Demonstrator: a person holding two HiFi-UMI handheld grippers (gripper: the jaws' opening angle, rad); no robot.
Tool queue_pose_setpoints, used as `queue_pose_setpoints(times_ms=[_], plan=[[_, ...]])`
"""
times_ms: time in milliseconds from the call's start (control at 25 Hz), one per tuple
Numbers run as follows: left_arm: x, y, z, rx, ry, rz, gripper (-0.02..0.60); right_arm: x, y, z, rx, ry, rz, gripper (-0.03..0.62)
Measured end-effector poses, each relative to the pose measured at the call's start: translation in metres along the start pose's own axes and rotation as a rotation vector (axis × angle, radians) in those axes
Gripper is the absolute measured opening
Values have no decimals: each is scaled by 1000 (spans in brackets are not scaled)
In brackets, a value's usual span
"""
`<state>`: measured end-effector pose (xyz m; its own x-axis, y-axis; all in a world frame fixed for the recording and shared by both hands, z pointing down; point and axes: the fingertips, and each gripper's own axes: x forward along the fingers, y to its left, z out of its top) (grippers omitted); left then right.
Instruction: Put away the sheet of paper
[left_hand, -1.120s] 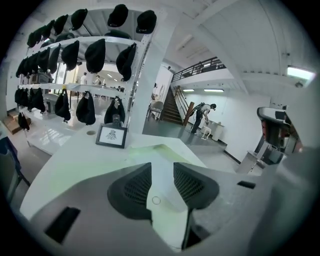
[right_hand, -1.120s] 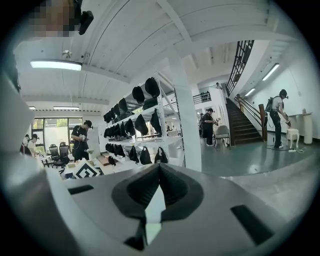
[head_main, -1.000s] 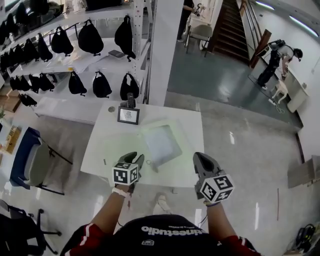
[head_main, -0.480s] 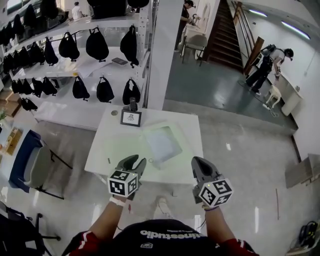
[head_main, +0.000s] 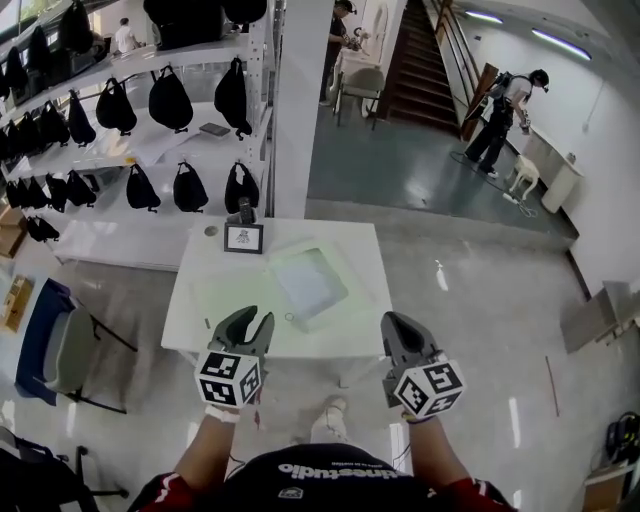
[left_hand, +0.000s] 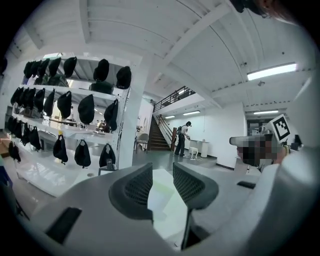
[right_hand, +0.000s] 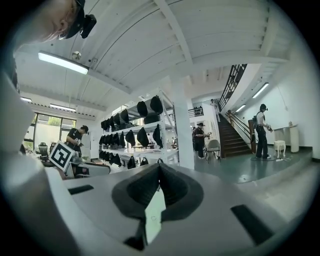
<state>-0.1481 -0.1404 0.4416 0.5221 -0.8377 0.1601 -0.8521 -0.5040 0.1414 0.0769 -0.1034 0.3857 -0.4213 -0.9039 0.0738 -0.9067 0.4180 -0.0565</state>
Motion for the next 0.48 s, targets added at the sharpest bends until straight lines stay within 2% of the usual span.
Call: queue_pose_setpoints(times_ms=[120, 240, 400, 480], plan=[[-7, -2, 16, 45, -39, 7, 116, -4, -2, 5, -7, -17, -24, 4], [-13, 0, 28, 45, -68, 23, 97, -8, -2, 12, -18, -29, -28, 5], [-21, -1, 45, 51, -118, 46, 19, -14, -4, 20, -30, -42, -32, 3], [-22, -3, 50, 63, -137, 38, 8, -16, -5, 22, -30, -50, -34, 5]])
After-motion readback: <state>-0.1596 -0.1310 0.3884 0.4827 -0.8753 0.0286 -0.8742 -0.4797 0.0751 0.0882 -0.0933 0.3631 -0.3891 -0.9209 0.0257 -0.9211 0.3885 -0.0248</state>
